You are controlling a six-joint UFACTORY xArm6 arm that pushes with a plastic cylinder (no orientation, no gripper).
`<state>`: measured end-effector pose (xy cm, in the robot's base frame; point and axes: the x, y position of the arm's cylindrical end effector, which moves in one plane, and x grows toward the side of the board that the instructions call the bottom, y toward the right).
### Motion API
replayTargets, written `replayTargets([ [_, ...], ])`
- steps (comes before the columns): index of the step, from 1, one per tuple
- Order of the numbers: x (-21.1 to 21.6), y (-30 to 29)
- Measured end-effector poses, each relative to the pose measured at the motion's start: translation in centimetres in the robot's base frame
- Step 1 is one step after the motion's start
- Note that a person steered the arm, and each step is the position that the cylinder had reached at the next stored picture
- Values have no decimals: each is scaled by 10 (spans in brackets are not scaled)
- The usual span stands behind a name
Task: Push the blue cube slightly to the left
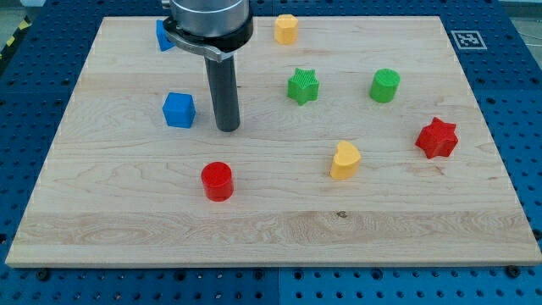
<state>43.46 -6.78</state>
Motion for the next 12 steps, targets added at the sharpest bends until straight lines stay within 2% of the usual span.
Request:
replayTargets([
  [2,-21,-17],
  [7,-15,-34],
  [12,-25,-89],
])
